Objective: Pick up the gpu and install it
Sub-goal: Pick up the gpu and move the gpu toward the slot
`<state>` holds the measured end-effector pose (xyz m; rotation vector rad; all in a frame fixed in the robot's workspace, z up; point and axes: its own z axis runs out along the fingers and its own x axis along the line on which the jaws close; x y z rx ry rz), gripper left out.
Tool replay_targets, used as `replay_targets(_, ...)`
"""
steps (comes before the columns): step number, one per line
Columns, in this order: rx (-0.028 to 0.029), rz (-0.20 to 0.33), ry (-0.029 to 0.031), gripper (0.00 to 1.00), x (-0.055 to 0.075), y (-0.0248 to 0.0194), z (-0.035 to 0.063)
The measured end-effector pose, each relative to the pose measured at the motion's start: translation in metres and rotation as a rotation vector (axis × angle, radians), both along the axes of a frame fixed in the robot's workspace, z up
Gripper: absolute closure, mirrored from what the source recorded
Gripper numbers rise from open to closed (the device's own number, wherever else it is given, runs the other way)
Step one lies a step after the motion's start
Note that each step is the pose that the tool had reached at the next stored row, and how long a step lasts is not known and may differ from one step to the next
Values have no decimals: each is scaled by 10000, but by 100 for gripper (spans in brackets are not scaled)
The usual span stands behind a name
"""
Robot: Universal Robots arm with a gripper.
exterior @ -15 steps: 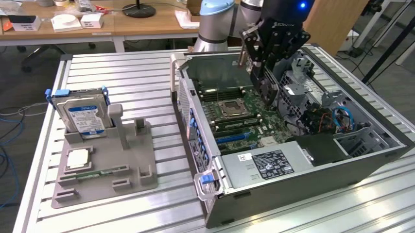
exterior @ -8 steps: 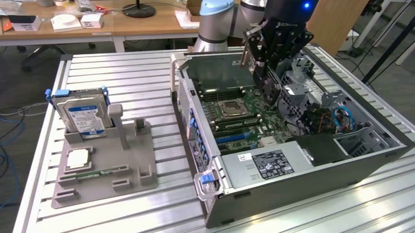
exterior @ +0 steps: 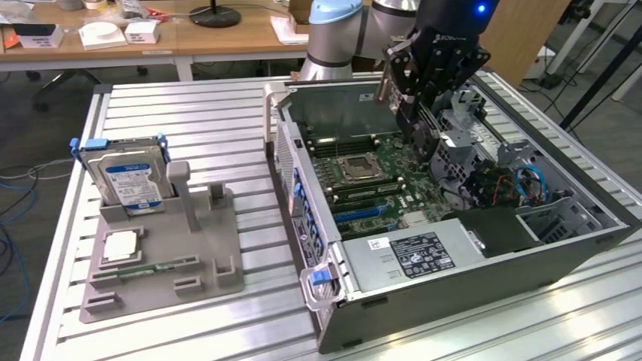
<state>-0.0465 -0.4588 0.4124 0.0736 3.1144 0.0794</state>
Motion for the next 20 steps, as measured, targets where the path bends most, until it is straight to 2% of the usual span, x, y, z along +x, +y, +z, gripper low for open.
replay_targets(20, 0, 0, 0, 74, 189, 0, 0)
